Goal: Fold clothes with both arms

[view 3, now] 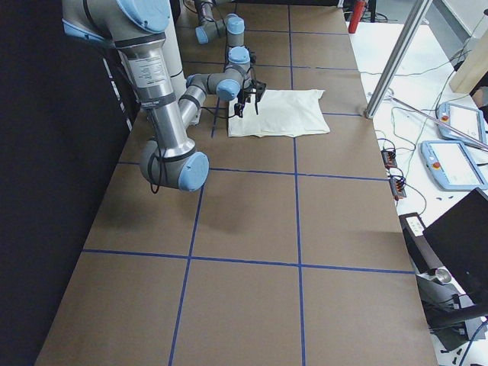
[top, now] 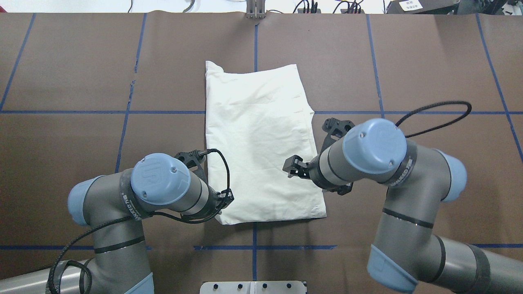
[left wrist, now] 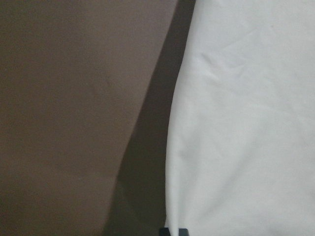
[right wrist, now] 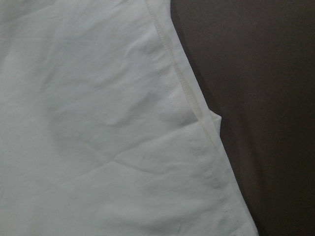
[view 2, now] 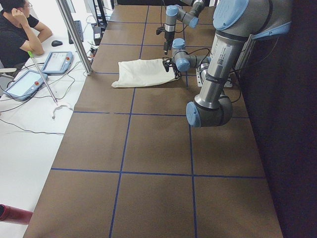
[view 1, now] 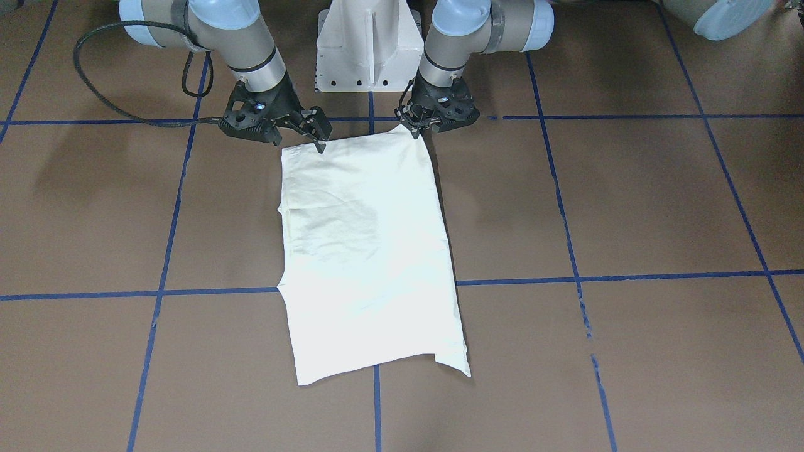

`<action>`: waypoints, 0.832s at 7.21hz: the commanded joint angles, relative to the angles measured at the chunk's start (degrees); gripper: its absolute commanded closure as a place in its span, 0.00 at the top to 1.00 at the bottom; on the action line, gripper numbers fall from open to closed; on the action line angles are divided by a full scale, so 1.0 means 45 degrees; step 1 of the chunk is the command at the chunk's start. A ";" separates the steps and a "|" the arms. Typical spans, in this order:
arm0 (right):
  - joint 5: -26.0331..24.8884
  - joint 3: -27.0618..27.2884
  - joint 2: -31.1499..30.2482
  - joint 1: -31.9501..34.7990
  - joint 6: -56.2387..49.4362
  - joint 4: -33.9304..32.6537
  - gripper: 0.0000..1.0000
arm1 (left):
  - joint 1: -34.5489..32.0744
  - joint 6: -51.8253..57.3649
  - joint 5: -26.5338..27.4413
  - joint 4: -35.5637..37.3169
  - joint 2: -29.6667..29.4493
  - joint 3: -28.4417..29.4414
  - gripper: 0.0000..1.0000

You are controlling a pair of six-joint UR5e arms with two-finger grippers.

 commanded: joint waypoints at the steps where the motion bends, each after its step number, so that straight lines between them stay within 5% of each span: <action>1: -0.1903 -0.0426 -0.0783 -0.1334 0.1660 0.0899 1.00 | 0.0014 0.0068 0.0006 0.0045 -0.0005 0.0000 0.00; 6: -0.2359 -0.1231 -0.0609 -0.1924 0.2757 0.0646 1.00 | 0.0014 0.0068 -0.0013 0.0005 -0.0005 0.0078 0.00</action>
